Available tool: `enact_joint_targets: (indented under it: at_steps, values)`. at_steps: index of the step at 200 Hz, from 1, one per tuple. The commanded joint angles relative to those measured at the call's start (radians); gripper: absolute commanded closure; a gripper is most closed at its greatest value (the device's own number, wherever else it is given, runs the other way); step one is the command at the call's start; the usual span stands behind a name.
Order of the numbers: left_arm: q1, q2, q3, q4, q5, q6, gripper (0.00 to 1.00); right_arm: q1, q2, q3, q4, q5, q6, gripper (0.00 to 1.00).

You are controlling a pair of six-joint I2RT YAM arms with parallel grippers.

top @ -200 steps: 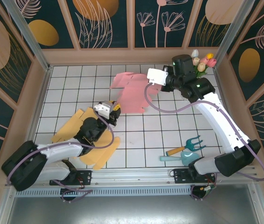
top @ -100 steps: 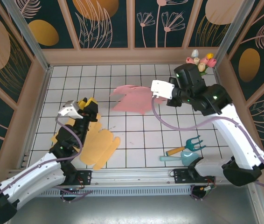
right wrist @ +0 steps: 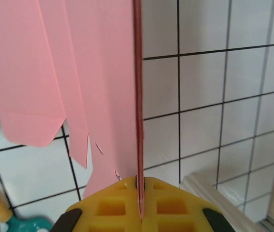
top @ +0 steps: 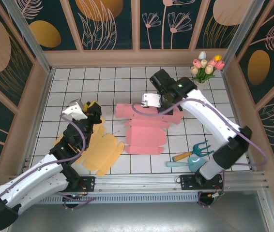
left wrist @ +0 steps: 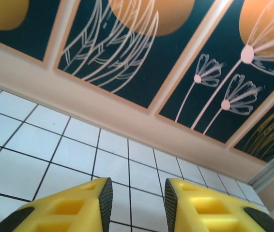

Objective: Fold the paper box

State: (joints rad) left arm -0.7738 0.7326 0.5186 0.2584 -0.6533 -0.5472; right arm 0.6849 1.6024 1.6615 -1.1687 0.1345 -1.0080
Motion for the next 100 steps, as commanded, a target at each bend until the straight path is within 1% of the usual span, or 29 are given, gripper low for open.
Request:
enact_joint_targets:
  at_steps: [1, 20, 31, 48, 68, 69, 71, 83, 87, 100]
  values:
    - [-0.005, 0.071, 0.026, 0.021, 0.116, 0.007, 0.66, -0.047, 0.039, 0.051, 0.093, -0.039, -0.074, 1.00]
    - [-0.005, 0.181, 0.063, 0.042, 0.213, -0.006, 0.69, -0.078, 0.106, 0.012, 0.174, -0.001, -0.113, 1.00]
    - [-0.005, 0.259, 0.094, 0.041, 0.254, -0.027, 0.71, -0.097, 0.138, -0.009, 0.210, -0.001, -0.125, 1.00]
    - [-0.005, 0.384, 0.146, 0.033, 0.291, -0.057, 0.73, -0.130, 0.159, -0.048, 0.264, -0.047, -0.135, 1.00]
    - [-0.003, 0.513, 0.208, 0.051, 0.358, -0.074, 0.76, -0.131, 0.148, -0.123, 0.329, -0.103, -0.160, 1.00]
    - [-0.003, 0.519, 0.210, 0.052, 0.362, -0.074, 0.76, -0.155, 0.148, -0.126, 0.331, -0.105, -0.160, 1.00]
    - [-0.004, 0.530, 0.216, 0.056, 0.369, -0.075, 0.76, -0.162, 0.147, -0.132, 0.336, -0.109, -0.161, 1.00]
    - [-0.002, 0.588, 0.246, 0.075, 0.403, -0.068, 0.77, -0.180, 0.148, -0.161, 0.352, -0.115, -0.164, 1.00]
    - [-0.002, 0.603, 0.257, 0.075, 0.405, -0.064, 0.77, -0.187, 0.149, -0.168, 0.355, -0.144, -0.164, 1.00]
    - [0.016, 0.642, 0.284, 0.073, 0.419, -0.058, 0.78, -0.201, 0.154, -0.190, 0.358, -0.165, -0.166, 1.00]
